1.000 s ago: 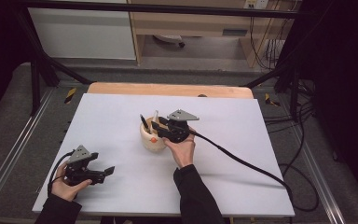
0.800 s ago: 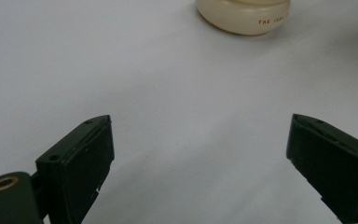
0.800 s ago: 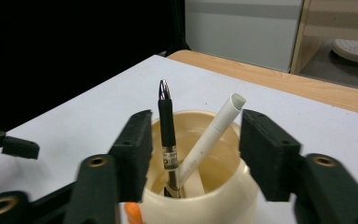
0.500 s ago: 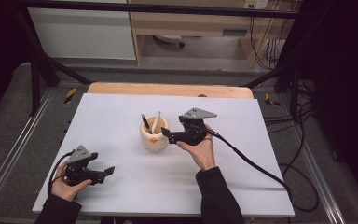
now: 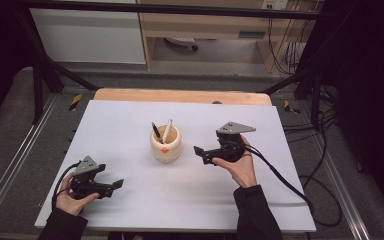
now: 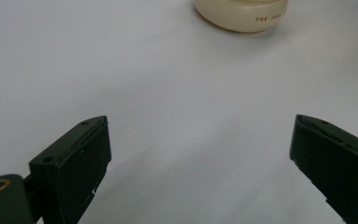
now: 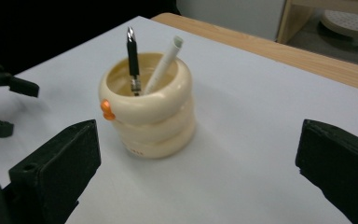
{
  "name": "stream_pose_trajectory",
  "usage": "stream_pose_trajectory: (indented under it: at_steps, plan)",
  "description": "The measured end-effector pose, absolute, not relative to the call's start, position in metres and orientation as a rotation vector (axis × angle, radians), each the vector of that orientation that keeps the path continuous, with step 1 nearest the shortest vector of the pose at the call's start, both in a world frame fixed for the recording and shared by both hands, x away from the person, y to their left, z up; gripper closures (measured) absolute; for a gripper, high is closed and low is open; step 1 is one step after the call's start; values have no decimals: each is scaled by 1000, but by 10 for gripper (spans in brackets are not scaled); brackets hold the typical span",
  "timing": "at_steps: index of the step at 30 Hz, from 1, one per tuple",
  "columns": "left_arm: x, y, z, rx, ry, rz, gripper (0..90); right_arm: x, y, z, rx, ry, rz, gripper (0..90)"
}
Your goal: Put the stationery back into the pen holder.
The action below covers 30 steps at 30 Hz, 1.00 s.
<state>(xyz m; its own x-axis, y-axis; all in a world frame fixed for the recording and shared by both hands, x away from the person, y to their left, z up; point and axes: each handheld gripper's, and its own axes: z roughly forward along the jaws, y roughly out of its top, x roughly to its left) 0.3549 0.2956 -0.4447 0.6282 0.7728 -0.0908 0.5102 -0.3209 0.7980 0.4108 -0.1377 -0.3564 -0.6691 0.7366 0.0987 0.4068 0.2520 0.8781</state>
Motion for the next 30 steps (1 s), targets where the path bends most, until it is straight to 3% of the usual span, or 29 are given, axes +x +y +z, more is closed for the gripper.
stream_pose_trajectory:
  at_steps: [30]
  plan:
    - [354,292,-449,2020,966,377,54,365,-252,-444,1155,2268,1376,8]
